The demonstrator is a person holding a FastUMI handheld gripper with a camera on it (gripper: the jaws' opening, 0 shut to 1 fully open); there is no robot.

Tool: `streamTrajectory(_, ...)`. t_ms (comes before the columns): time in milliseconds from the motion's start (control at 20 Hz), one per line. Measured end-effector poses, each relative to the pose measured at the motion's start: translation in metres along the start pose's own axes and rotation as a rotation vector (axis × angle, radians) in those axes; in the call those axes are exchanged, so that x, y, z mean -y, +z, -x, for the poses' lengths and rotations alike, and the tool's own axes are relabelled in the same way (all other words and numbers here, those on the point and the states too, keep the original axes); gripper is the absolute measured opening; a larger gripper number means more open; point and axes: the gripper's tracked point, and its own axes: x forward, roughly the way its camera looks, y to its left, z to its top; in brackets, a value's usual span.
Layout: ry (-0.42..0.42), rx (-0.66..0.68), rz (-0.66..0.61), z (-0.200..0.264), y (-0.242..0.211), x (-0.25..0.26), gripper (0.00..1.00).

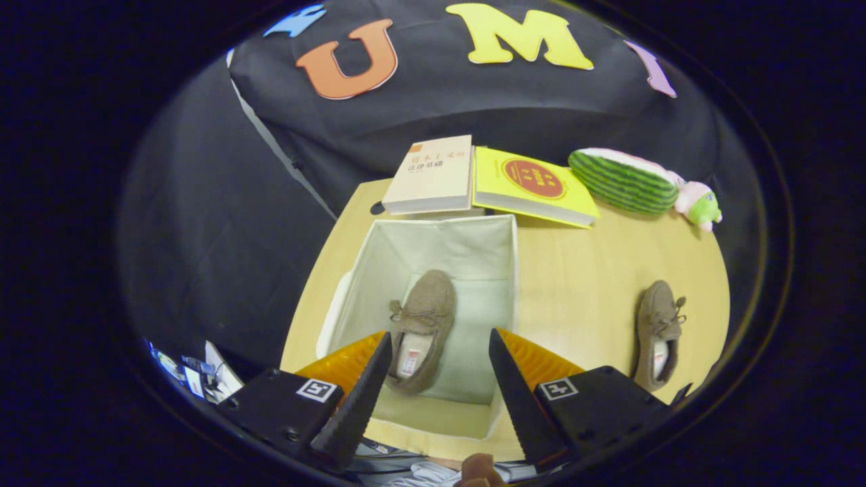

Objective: Open the storage box then place both shoes into the box .Put the left shoe in first, then the right shoe, with the right side of both shoes facing outward in a uniform manner.

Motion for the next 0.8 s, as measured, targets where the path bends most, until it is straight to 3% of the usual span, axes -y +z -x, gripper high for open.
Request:
streamTrajectory(350,-0.062,-0.033,0.039,0.038,-0.031,0.076,0.95)
streamTrajectory(800,-0.175,-0.112,-0.005,0.034,-0.066,0.209,0.94)
